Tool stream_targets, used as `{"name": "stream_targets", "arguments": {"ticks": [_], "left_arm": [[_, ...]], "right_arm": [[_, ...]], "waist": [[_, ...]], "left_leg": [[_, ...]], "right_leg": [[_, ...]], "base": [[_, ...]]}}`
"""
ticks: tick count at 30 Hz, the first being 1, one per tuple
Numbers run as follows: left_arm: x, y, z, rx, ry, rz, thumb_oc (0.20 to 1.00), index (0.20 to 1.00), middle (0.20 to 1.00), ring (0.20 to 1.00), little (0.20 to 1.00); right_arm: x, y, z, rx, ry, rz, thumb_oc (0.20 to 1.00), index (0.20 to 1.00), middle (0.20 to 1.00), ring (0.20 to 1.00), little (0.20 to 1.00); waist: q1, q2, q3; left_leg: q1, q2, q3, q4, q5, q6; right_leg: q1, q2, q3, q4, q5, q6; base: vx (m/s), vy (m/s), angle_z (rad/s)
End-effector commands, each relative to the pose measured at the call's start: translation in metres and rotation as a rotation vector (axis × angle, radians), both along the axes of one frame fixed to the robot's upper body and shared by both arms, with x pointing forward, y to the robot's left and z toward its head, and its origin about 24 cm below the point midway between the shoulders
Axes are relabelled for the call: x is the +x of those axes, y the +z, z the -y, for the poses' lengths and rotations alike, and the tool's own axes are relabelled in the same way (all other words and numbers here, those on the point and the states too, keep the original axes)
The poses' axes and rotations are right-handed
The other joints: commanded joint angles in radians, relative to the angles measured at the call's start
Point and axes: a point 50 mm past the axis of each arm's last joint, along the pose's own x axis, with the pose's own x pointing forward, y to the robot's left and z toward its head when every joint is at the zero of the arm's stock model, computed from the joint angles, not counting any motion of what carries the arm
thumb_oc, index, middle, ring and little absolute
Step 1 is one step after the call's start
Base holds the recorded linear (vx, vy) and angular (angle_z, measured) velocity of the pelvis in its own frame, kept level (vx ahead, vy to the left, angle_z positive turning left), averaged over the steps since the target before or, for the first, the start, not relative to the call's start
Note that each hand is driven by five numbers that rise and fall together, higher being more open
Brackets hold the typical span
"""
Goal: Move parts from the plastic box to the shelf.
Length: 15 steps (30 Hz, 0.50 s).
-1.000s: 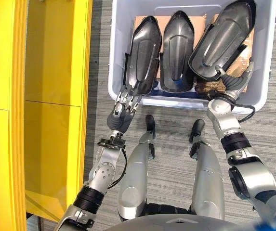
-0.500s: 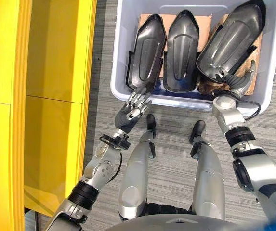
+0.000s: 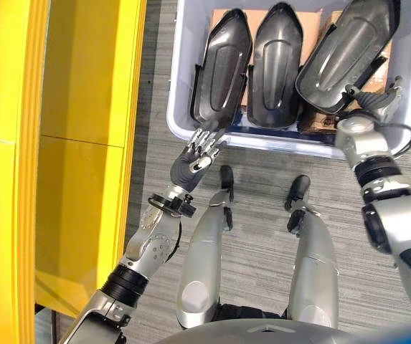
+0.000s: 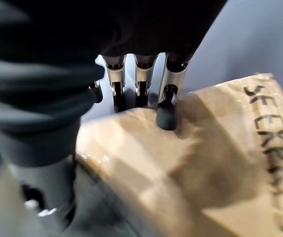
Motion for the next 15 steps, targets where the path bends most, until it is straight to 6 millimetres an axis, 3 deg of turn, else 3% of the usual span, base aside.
{"name": "stream_targets", "arguments": {"ticks": [1, 5, 8, 15], "left_arm": [[-0.003, 0.021, 0.009, -0.039, -0.05, 0.104, 1.0, 1.0, 1.0, 1.0, 1.0], [-0.005, 0.019, 0.009, -0.035, -0.052, 0.109, 1.0, 1.0, 1.0, 1.0, 1.0], [-0.007, 0.013, 0.003, -0.046, -0.066, 0.112, 1.0, 1.0, 1.0, 1.0, 1.0], [-0.011, 0.005, 0.0, -0.035, -0.094, 0.121, 1.0, 1.0, 1.0, 1.0, 1.0]], "right_arm": [[-0.019, -0.079, 0.006, -0.045, 0.026, -0.457, 0.2, 0.2, 0.2, 0.2, 0.2], [-0.025, -0.082, 0.02, -0.209, -0.003, -0.573, 0.2, 0.2, 0.2, 0.2, 0.2], [-0.033, -0.08, 0.037, -0.499, -0.026, -0.814, 0.2, 0.2, 0.2, 0.2, 0.2], [-0.039, -0.1, 0.035, -0.348, -0.02, -0.835, 0.2, 0.2, 0.2, 0.2, 0.2]], "waist": [[0.051, 0.068, 0.0], [0.057, 0.067, 0.0], [0.071, 0.067, 0.0], [0.091, 0.075, 0.0]], "left_leg": [[-0.076, 0.006, -0.008, 0.072, -0.018, 0.005], [-0.099, 0.005, -0.014, 0.085, -0.019, 0.008], [-0.123, 0.006, -0.026, 0.092, -0.015, 0.013], [-0.125, 0.005, -0.037, 0.088, -0.012, 0.017]], "right_leg": [[-0.013, -0.042, -0.01, 0.062, 0.006, 0.043], [-0.03, -0.045, -0.016, 0.073, 0.005, 0.042], [-0.045, -0.052, -0.028, 0.082, 0.006, 0.042], [-0.043, -0.058, -0.041, 0.085, 0.006, 0.038]], "base": [[-0.03, -0.016, 0.12], [-0.03, -0.019, 0.14], [-0.03, -0.037, 0.03], [-0.03, -0.031, 0.08]]}}
